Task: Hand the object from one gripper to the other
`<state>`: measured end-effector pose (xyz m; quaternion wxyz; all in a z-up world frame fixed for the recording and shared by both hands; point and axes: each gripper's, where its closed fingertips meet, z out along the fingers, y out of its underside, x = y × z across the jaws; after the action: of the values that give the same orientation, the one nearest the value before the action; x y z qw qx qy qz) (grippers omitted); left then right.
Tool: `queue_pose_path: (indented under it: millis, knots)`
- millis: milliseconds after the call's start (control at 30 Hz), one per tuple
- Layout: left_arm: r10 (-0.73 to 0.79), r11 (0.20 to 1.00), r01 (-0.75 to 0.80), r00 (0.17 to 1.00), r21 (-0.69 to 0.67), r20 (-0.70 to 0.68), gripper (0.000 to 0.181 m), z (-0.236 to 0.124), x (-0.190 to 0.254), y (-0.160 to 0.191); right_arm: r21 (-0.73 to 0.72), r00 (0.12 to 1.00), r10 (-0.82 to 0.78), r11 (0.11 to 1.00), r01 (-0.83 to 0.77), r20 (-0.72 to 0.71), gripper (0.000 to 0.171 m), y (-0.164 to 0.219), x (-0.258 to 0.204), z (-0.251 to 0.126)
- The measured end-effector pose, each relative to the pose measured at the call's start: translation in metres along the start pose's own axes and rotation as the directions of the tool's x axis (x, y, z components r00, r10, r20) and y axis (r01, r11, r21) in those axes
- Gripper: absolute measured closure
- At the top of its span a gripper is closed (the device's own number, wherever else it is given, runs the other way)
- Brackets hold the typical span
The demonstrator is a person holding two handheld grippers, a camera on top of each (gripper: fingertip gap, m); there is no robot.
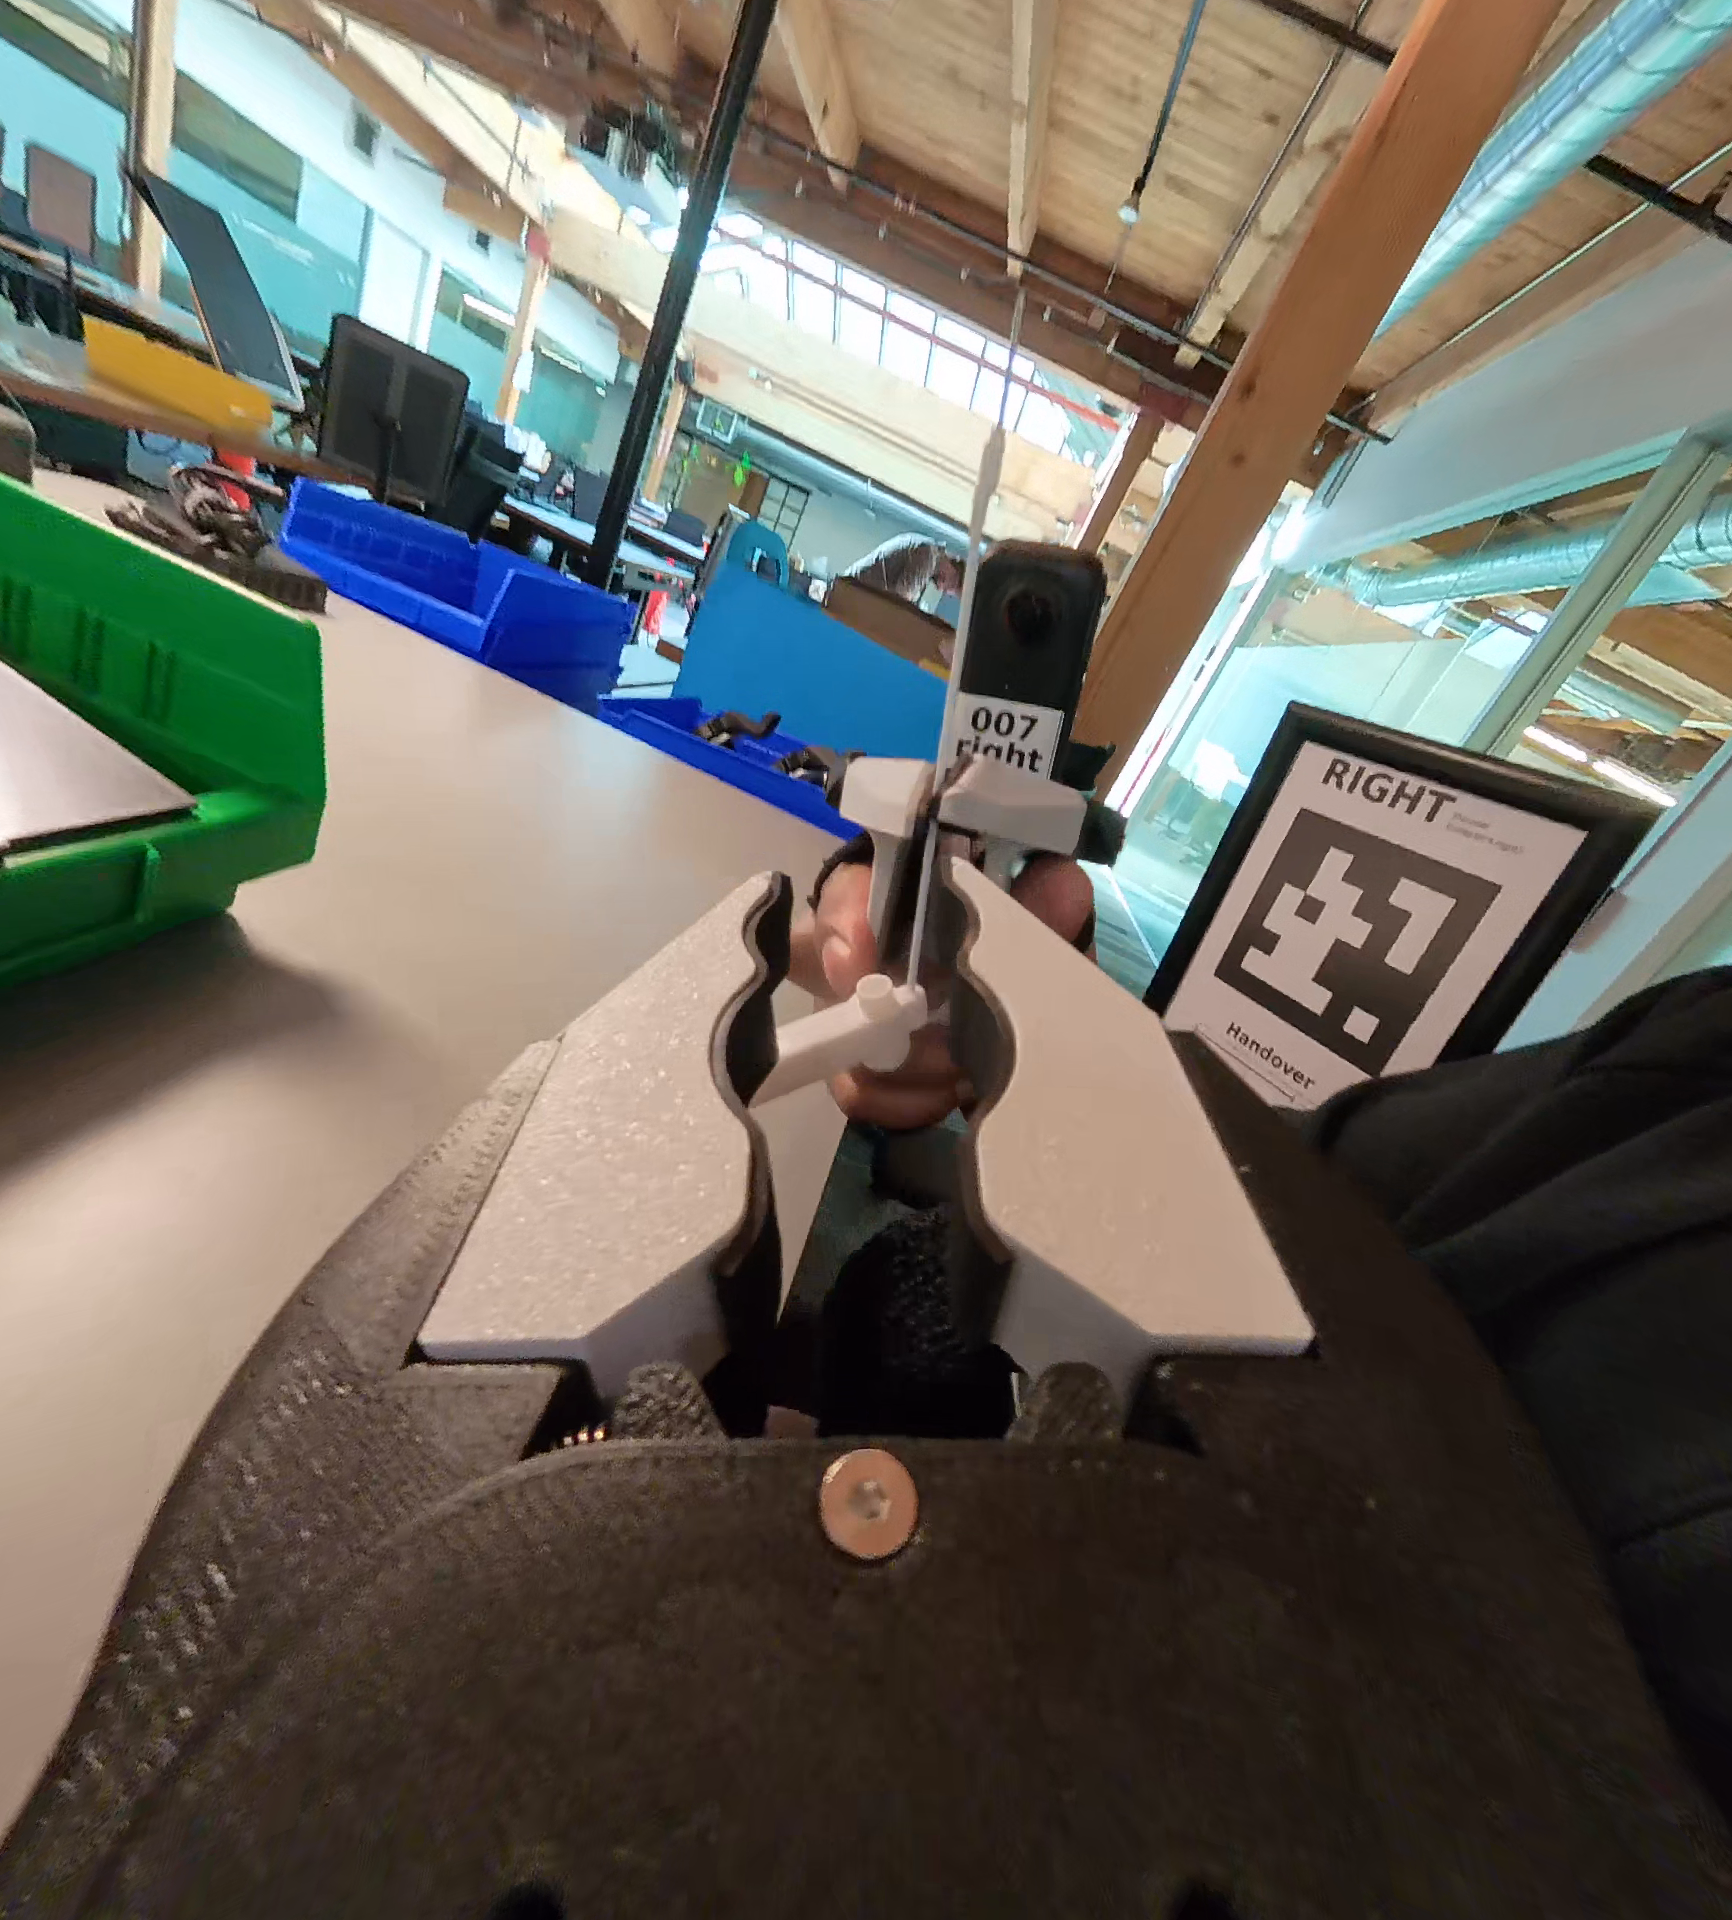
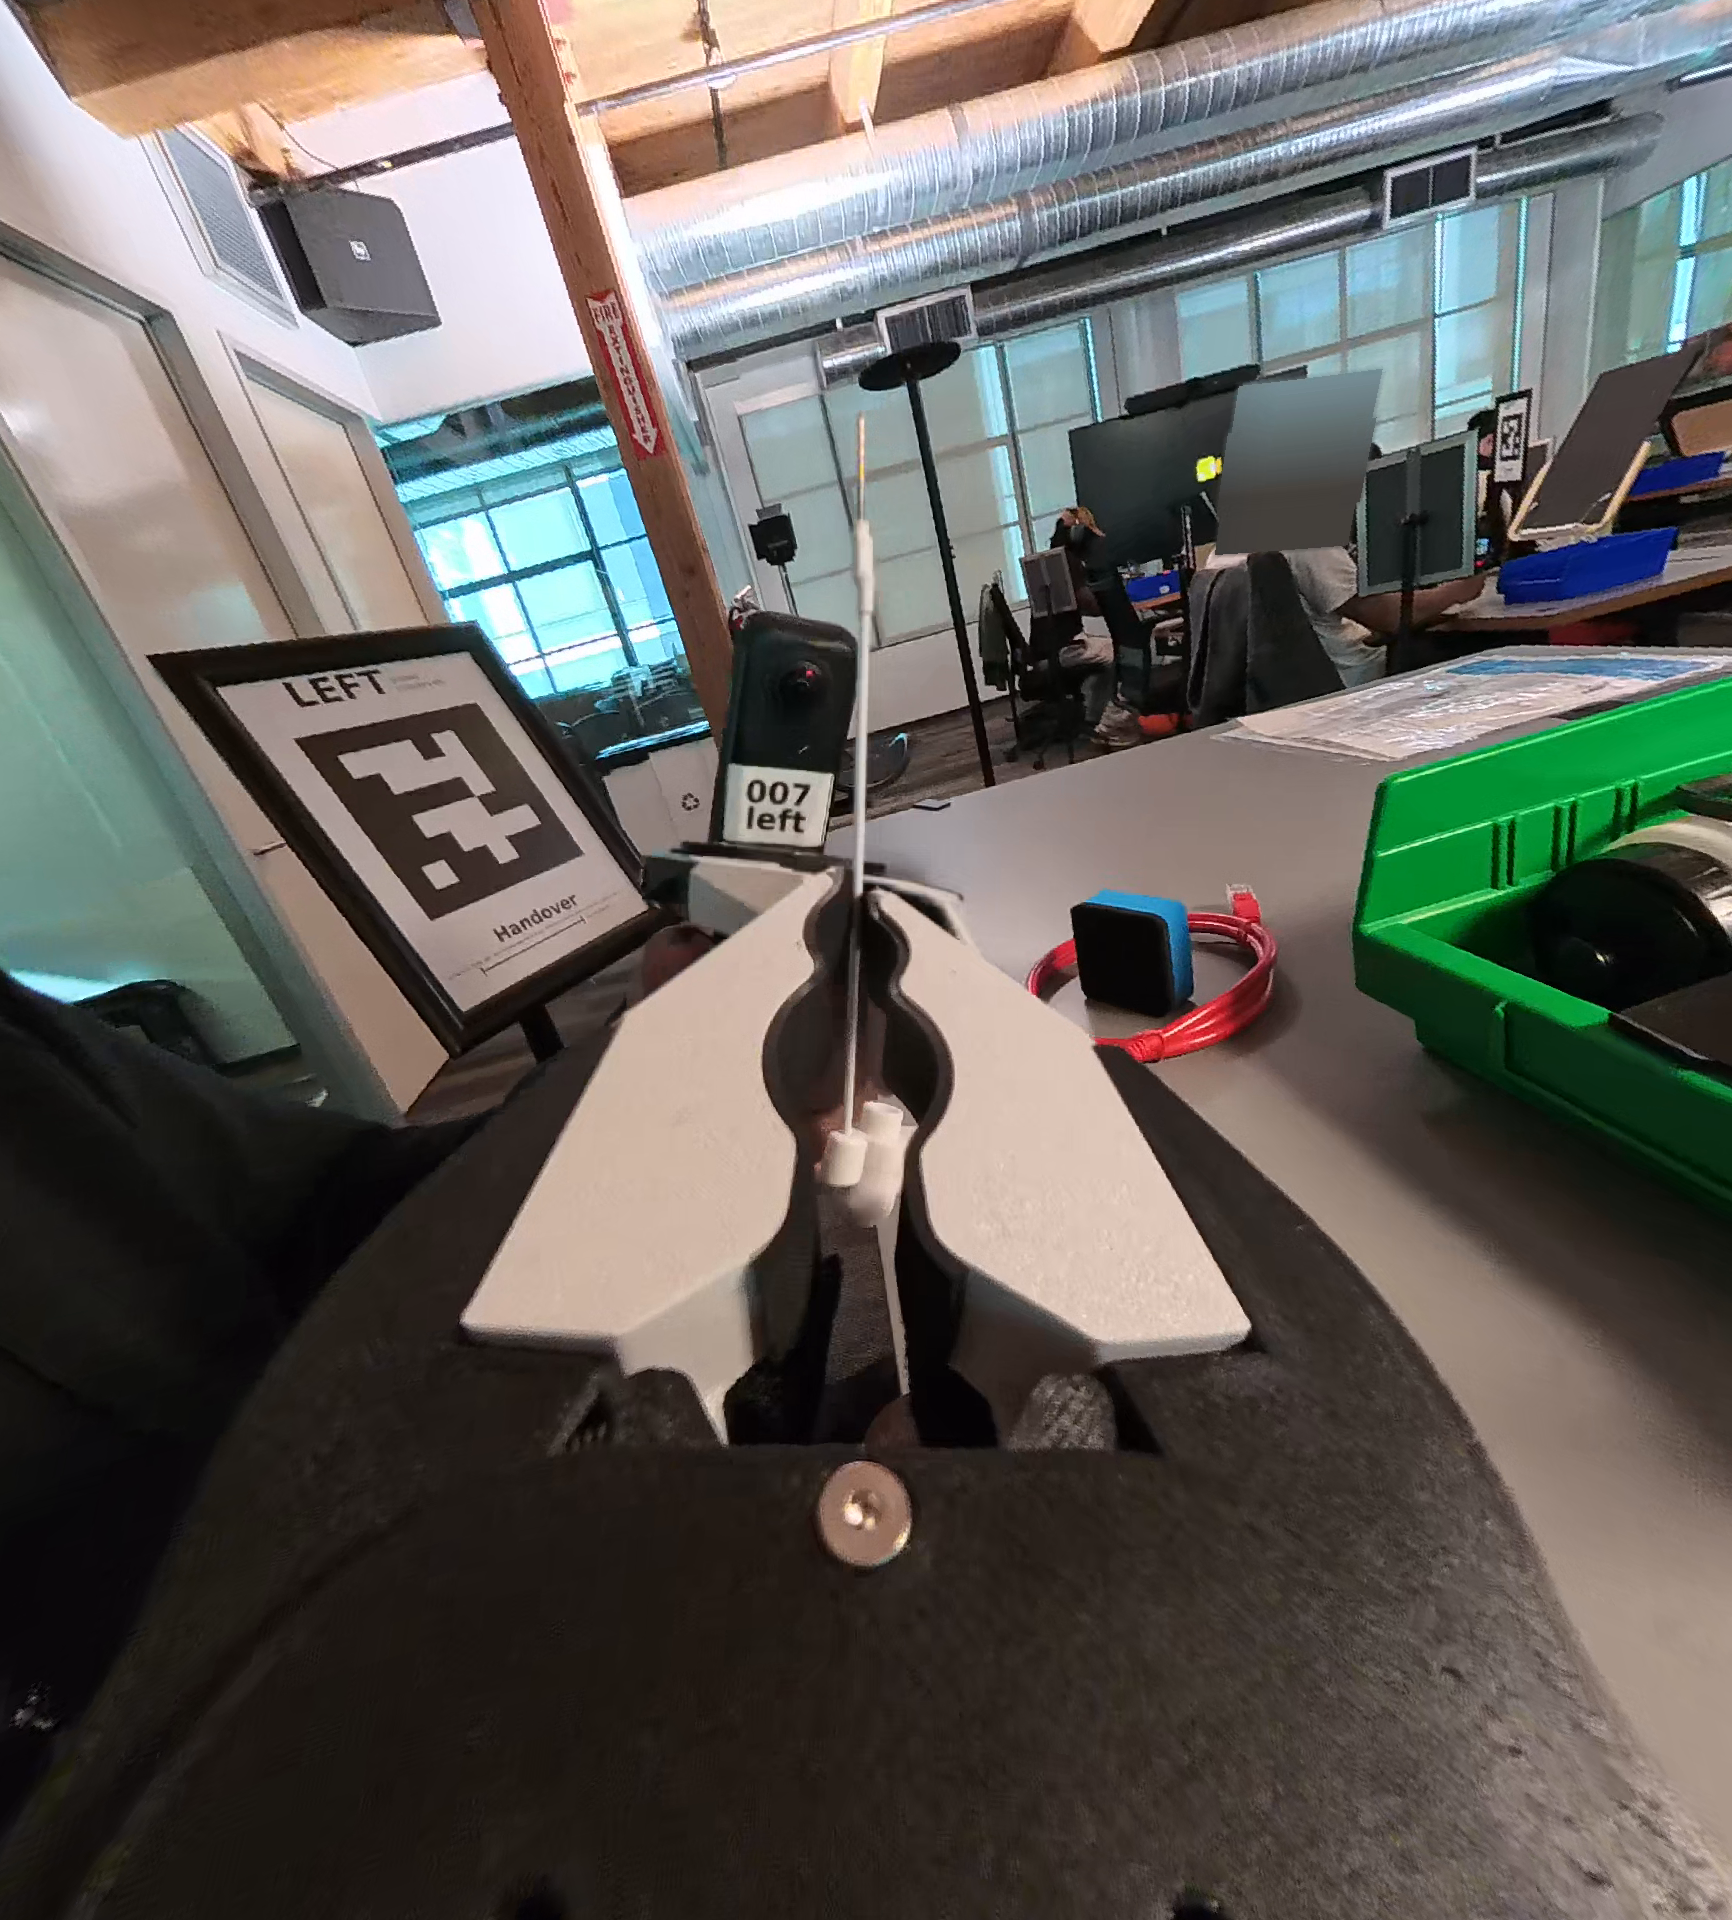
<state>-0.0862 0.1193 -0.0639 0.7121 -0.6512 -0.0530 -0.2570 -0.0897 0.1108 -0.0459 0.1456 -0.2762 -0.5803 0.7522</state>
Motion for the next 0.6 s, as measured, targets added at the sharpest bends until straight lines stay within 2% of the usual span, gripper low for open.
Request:
queue_pose_path:
  millis: [33,400,600]
  knots:
    - [0.000,1.000,0.000,1.000,-0.011,-0.002,0.154,0.000,0.001,0.003,-0.001,1.000,0.003,1.000,-0.003,0.008,0.170,0.001,-0.001,0.002]
    - [0.024,1.000,-0.024,1.000,0.010,0.003,0.169,0.002,0.010,0.005,-0.011,0.999,0.011,1.000,-0.011,0.042,0.169,0.010,-0.004,0.017]
    - [0.015,1.000,-0.015,1.000,-0.005,-0.009,0.179,0.003,0.011,0.007,-0.017,0.998,-0.056,0.998,0.057,0.010,0.168,0.008,-0.002,0.014]
